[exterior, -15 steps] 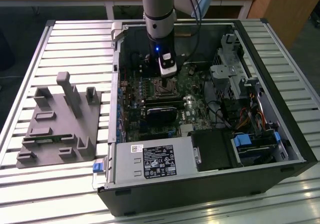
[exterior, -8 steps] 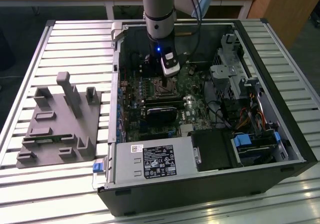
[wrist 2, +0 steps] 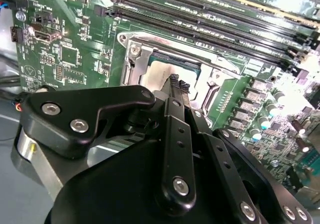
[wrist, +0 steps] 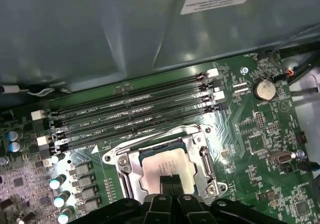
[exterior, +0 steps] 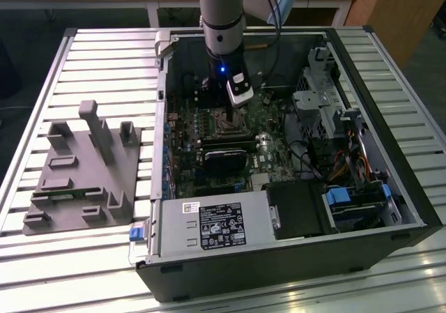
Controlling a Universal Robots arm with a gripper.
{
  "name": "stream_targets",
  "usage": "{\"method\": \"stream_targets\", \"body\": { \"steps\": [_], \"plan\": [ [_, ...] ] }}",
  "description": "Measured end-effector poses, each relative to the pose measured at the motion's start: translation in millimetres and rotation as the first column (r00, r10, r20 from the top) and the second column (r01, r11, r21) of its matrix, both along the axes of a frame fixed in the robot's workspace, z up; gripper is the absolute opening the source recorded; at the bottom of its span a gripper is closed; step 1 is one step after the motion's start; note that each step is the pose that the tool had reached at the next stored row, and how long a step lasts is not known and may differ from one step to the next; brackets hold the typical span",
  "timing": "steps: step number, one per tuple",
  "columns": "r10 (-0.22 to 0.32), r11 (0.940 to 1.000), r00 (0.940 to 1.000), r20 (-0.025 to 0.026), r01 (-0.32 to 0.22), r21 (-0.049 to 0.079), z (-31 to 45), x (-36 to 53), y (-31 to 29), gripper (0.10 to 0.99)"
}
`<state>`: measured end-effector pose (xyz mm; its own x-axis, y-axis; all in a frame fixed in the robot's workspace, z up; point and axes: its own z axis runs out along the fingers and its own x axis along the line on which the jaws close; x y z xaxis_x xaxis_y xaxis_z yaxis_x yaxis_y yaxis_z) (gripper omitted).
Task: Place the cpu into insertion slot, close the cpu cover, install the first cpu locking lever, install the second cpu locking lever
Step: 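Install the first cpu locking lever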
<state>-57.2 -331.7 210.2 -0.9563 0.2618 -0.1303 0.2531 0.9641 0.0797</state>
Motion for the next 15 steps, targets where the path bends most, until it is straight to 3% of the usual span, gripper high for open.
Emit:
{"method": "stream_targets", "body": {
  "steps": [5, 9, 15],
  "plan": [
    [0.019, 0.9997, 0.9998, -0.0023, -0.019, -0.012, -1.5, 3.1, 0.0, 0.106],
    [0.021, 0.9991, 0.9998, -0.0052, -0.021, -0.036, -2.3, 6.6, 0.5, 0.106],
    [0.051, 0.998, 0.9987, -0.0077, -0.051, -0.037, -2.3, 7.5, 1.0, 0.106]
  ]
}}
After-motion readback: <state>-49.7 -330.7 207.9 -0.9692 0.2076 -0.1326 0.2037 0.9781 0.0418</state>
